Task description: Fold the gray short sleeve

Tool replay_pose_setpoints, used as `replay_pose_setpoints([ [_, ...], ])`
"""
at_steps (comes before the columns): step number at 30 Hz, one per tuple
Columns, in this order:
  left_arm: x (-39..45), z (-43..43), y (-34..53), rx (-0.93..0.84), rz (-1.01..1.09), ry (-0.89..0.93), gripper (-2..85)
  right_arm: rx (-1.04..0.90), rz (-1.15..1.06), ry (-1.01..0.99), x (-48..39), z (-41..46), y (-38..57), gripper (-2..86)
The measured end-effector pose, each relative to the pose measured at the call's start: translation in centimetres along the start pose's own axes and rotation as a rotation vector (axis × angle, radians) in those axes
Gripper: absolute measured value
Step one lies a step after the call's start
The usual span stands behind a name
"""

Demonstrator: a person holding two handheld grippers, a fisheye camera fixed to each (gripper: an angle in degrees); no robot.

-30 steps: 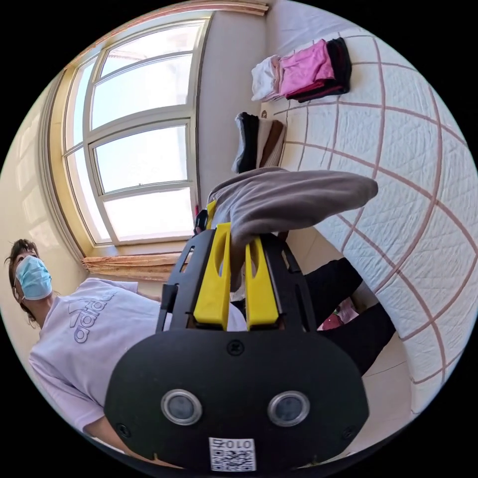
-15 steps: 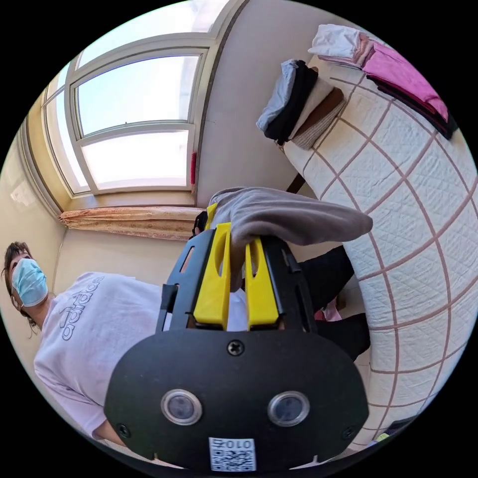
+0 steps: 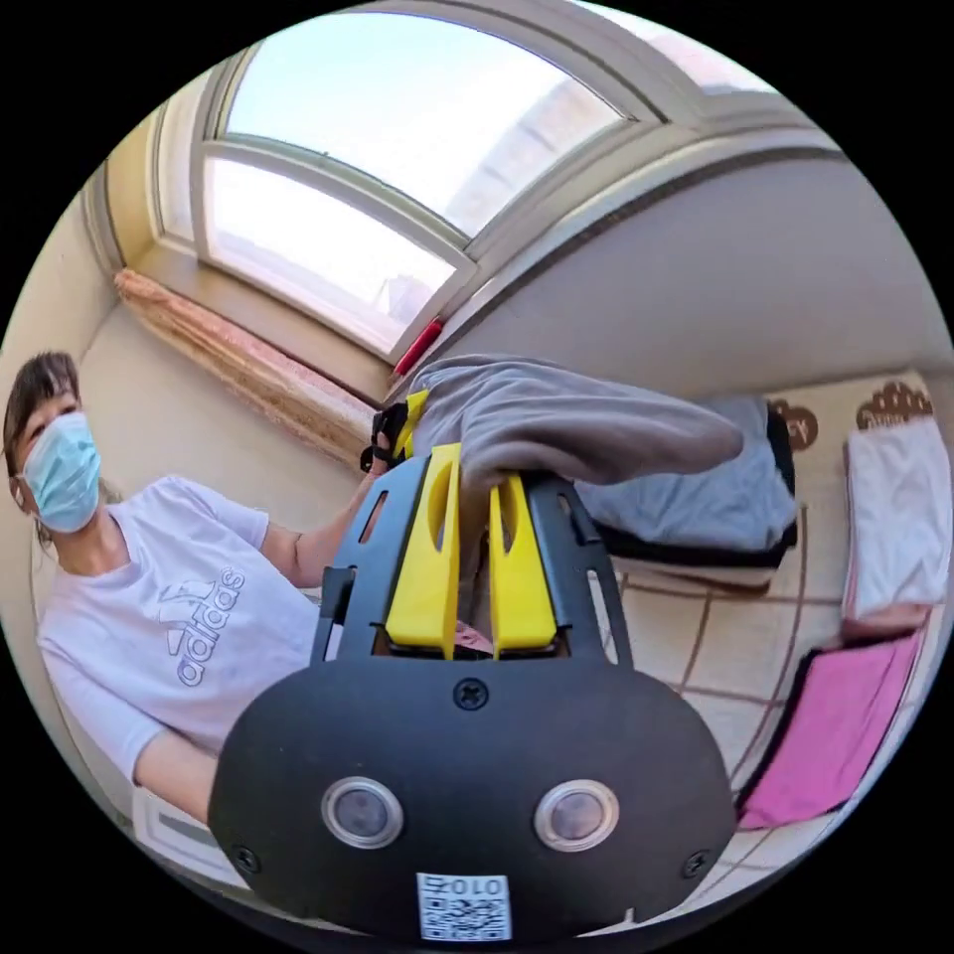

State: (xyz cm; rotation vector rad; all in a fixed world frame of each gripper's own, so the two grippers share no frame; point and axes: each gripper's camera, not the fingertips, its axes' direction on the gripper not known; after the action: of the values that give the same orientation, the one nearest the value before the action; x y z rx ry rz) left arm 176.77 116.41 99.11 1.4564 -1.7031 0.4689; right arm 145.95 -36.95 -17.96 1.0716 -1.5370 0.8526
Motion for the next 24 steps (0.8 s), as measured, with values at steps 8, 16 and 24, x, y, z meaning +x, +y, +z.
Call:
replay_pose_setpoints([
  [8,-8.6,-0.6,-1.2,0.321,-0.124,-0.053,8.3,-0.250,-0.097,0.004,15.8,6.6,-13.4,5.8],
  [16,-18.4,-0.6,3.9,0.315,-0.468,-0.097,8.1,-0.343,0.304,-0.028,27.8,12.0,-12.3,5.2],
  [24,-15.8,-0.6,-2.1,0.102,-0.373,-0.155,8.2,-0.323,0.204,0.147,25.5,11.1,-15.2,4.7],
])
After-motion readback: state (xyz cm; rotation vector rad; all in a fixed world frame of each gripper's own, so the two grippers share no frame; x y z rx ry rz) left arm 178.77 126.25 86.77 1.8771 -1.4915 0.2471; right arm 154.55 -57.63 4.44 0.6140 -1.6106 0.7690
